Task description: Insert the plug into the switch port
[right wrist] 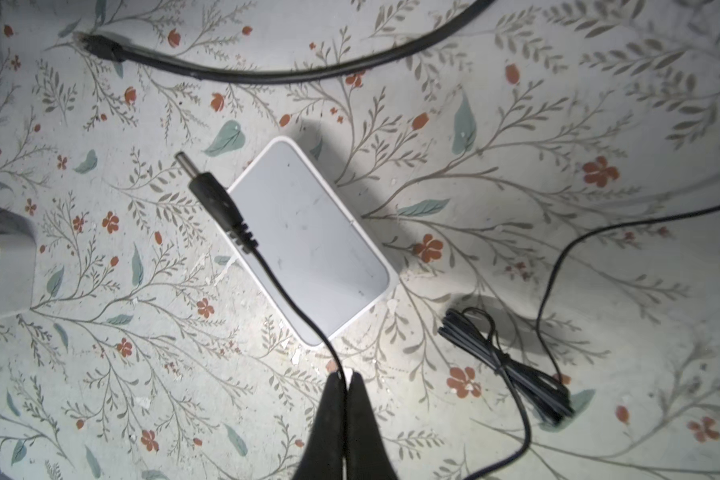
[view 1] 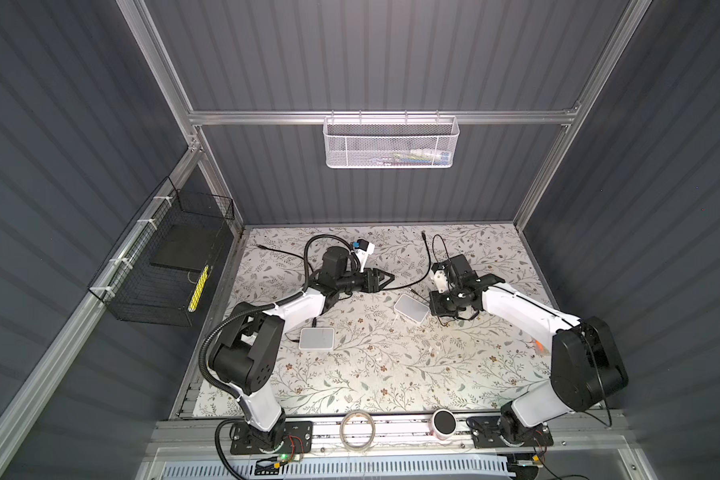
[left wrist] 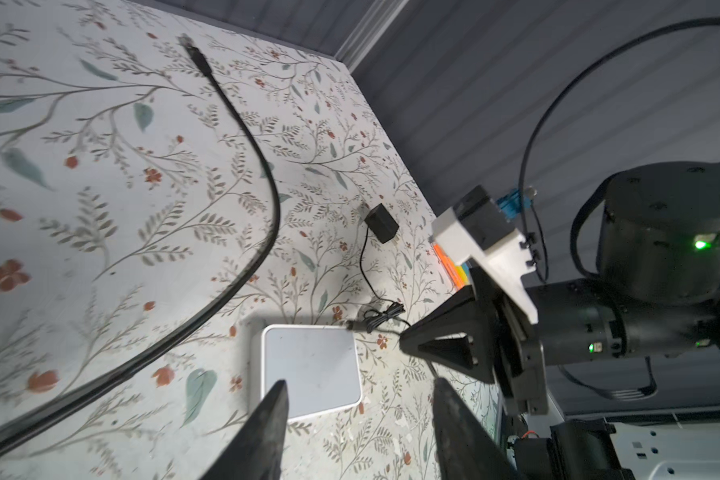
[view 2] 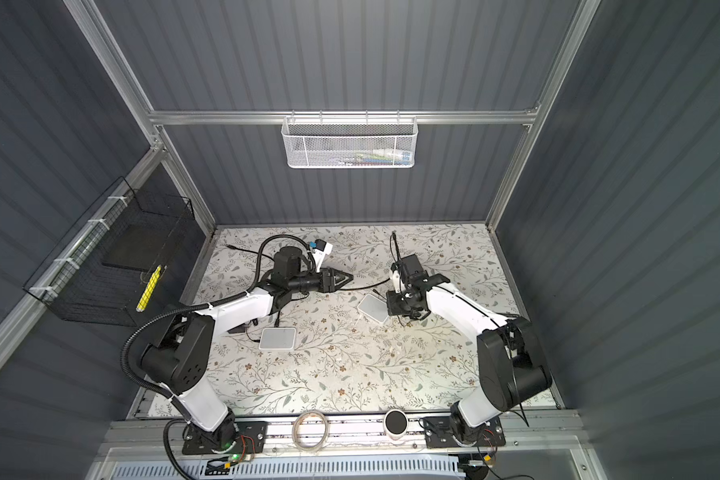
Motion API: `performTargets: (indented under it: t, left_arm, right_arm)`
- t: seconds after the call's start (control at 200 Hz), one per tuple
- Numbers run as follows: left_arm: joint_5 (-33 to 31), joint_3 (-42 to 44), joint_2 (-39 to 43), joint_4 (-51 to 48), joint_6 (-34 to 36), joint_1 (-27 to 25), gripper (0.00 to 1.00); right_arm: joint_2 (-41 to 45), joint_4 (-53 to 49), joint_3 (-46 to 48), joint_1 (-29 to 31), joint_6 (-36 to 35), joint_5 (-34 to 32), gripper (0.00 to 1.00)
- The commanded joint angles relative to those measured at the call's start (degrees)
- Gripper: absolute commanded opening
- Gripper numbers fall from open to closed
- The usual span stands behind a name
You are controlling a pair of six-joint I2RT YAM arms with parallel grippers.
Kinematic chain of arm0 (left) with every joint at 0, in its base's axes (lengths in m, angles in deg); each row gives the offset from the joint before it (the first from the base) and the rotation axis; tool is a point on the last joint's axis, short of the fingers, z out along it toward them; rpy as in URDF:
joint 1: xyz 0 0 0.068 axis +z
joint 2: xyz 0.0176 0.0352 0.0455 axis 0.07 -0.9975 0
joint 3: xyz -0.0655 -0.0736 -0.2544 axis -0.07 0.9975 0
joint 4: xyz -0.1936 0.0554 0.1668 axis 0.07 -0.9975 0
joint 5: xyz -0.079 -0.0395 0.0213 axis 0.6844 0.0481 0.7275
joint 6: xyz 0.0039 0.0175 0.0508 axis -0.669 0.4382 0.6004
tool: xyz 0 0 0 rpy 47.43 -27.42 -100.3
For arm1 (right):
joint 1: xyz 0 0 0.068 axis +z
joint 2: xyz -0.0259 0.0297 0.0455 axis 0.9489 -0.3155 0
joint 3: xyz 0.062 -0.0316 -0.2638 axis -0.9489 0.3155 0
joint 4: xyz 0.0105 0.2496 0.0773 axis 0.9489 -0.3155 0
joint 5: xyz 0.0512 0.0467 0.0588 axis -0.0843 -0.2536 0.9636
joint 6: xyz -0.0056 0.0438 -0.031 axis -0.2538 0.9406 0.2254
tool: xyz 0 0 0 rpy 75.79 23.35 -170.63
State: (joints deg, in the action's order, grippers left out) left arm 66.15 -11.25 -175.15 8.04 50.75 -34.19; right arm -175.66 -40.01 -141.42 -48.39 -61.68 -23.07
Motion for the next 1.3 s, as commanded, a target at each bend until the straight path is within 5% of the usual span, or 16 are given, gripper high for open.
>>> performTargets:
  t: [0.0,0.485,0.765,1.296]
  left_arm:
    - [1.9,-2.7,-3.8,0.8,-1.1,-1.7,0.55]
    - [3.7,-5.0,-8.5,1.1,-2.1,-2.4,0.45]
    - [4.7,-4.4,-9.0,2.7,-2.8,-2.5,0.32]
    - [6.2,-4.4,-10.2,2.9,-2.8,-2.6,0.31]
  right_arm:
    - [1.8,2.6,1.5,0.0,0.0,1.4,0.00]
    - [3.2,4.0,1.3,2.5,-0.7,2.9,0.00]
    - [3.2,4.3,0.4,2.9,-0.6,2.8,0.00]
    - [3.5,5.0,0.5,3.3,-0.5,2.7,0.00]
